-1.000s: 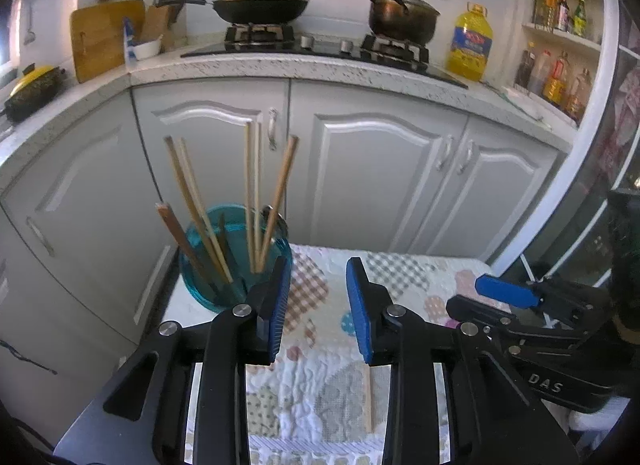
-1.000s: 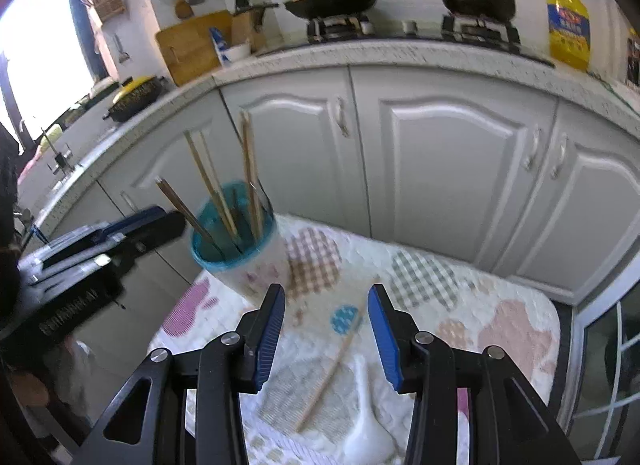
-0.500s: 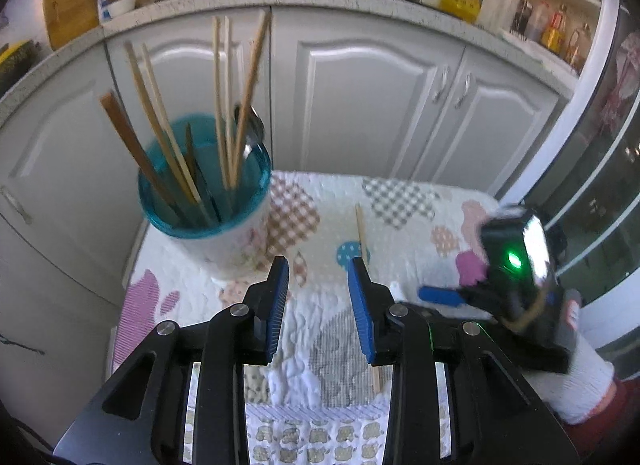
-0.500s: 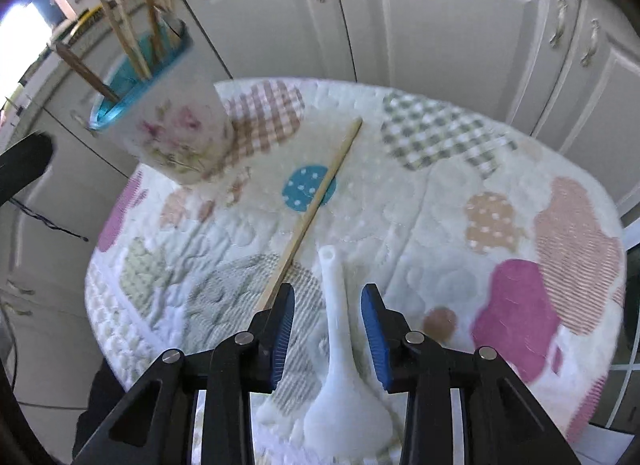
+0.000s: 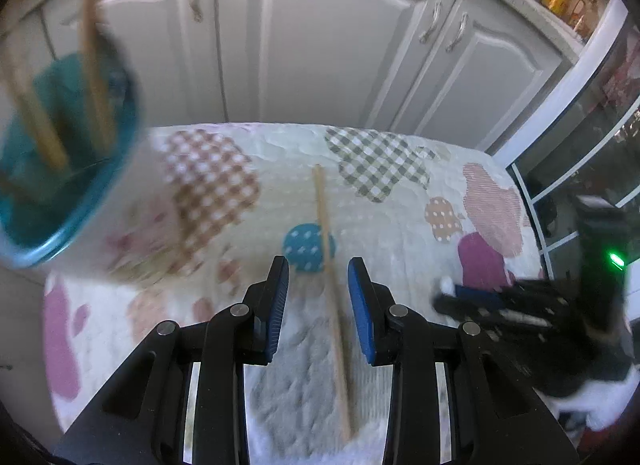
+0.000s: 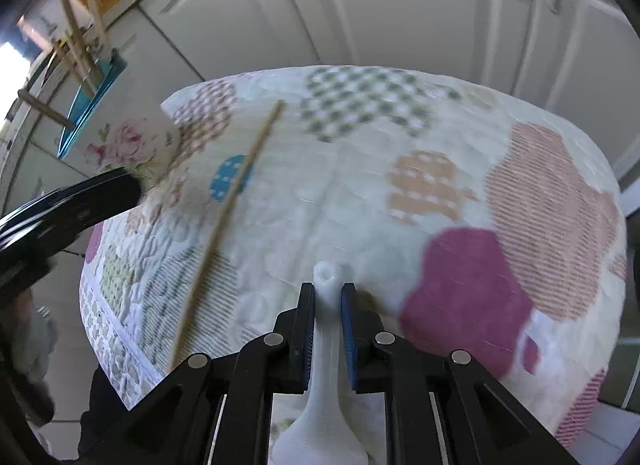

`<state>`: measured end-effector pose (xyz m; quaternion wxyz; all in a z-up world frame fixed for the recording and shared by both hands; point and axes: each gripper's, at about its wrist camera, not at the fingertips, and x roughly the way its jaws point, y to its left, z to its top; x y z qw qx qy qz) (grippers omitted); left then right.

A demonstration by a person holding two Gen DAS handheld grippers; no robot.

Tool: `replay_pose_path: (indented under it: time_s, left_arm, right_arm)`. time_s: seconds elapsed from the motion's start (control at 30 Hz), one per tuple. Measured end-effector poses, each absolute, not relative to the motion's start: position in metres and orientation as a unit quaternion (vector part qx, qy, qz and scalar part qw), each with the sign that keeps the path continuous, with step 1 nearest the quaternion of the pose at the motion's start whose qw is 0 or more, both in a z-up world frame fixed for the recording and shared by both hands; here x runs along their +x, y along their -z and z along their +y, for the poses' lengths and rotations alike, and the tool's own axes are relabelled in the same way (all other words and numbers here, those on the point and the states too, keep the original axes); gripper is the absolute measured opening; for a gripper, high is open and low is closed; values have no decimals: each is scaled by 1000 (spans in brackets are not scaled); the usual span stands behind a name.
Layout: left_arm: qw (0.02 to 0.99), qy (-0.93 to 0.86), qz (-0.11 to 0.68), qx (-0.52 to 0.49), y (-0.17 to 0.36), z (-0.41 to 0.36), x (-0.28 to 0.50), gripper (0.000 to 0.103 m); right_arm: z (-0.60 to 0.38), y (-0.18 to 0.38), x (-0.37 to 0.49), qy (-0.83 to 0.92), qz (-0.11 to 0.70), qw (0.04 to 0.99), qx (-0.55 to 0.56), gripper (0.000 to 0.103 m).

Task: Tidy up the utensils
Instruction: 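Grasp the last wooden chopstick with the left tool while the right tool grasps the white spoon, then lift the chopstick and white spoon with both tools over the cup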

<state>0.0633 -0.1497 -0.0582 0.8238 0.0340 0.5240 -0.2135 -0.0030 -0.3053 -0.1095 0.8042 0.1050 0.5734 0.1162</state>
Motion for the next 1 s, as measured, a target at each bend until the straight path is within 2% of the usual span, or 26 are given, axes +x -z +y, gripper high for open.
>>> replay_pose_path:
  time_s: [0.4, 0.47, 0.53, 0.83, 1.0]
  left_arm:
    - [808, 197, 550, 78, 106, -199, 123, 28]
    - [809, 204, 545, 85, 105, -201, 122, 9]
    - [802, 220, 552, 64, 103, -196, 121, 4]
    - [813, 257, 522, 3, 48, -136, 81, 4]
    - [829, 271, 489, 4, 11, -116, 53, 4]
  right_arm:
    - [-315, 113, 4, -125, 567, 804, 127, 12]
    - [-317, 112, 5, -130, 568, 803, 127, 12]
    - [-316, 111, 8, -136, 569, 801, 129, 12]
    - [-321, 68, -10, -154, 536, 820, 128, 12]
    - [-313, 40, -25, -165, 516, 833, 111, 12]
